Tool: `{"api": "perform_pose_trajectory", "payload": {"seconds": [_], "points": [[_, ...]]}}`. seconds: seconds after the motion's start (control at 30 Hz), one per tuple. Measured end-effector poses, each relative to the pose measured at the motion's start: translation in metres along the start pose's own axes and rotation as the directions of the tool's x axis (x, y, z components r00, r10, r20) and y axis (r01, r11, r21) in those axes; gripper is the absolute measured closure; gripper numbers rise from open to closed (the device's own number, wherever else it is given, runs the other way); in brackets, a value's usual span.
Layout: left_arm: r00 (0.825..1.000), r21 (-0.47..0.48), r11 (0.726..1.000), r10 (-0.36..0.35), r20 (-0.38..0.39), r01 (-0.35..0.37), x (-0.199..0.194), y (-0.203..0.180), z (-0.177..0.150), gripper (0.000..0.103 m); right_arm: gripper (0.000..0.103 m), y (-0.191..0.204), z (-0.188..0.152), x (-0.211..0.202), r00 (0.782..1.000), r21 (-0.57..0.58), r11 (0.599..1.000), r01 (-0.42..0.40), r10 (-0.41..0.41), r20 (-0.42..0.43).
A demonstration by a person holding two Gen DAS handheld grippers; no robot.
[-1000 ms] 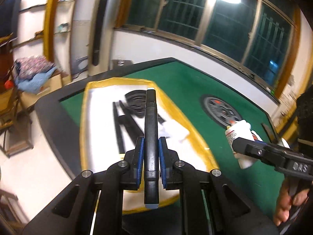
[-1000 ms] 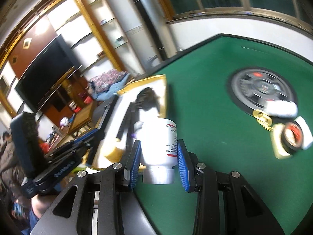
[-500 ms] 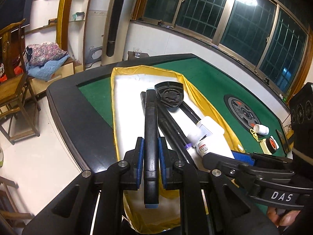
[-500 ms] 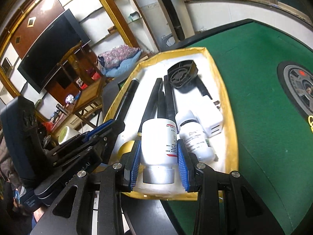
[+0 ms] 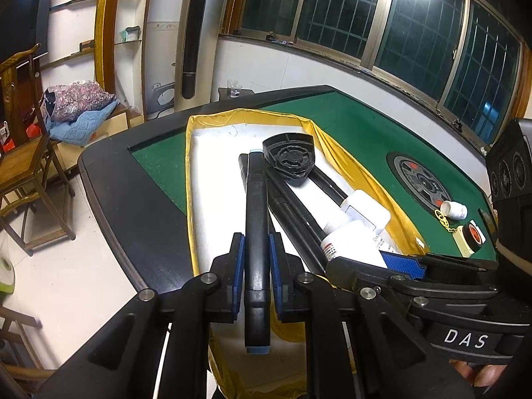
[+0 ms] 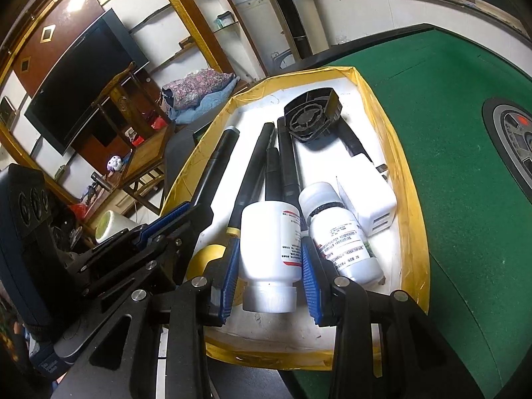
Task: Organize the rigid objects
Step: 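Lower the marker and pill bottle into the tray and open both tools, then move both open tools back over the remaining items on the table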
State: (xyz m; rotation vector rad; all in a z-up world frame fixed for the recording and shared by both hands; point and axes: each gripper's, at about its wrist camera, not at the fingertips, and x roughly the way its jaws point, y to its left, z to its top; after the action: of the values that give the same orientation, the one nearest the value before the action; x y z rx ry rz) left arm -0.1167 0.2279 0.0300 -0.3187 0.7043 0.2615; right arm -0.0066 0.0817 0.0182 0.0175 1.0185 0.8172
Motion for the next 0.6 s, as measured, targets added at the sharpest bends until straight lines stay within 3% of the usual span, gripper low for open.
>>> {"api": "perform_pose_trajectory", "payload": {"seconds": [0.17,0.33,0.6], "points": [[1.000,-0.006,1.000,-0.005,-0.012,0.005,-0.002,-0.001,0.002,0.087,0.070,0.004,-0.001,-0.003,1.000,-0.009,1.000,-0.007,0.007,0.005],[1.000,-0.023,1.000,-0.019,-0.013,0.019,-0.008,0.000,0.003,0.069,0.069,0.005,0.000,-0.014,1.000,-0.008,1.000,-0.007,0.008,0.030],[0.999,-0.004,0.999,-0.034,0.022,0.034,-0.031,-0.018,0.005,0.069,0.066,-0.014,-0.011,-0.047,0.996,0.046,0.998,-0.044,0.040,0.082]]}}
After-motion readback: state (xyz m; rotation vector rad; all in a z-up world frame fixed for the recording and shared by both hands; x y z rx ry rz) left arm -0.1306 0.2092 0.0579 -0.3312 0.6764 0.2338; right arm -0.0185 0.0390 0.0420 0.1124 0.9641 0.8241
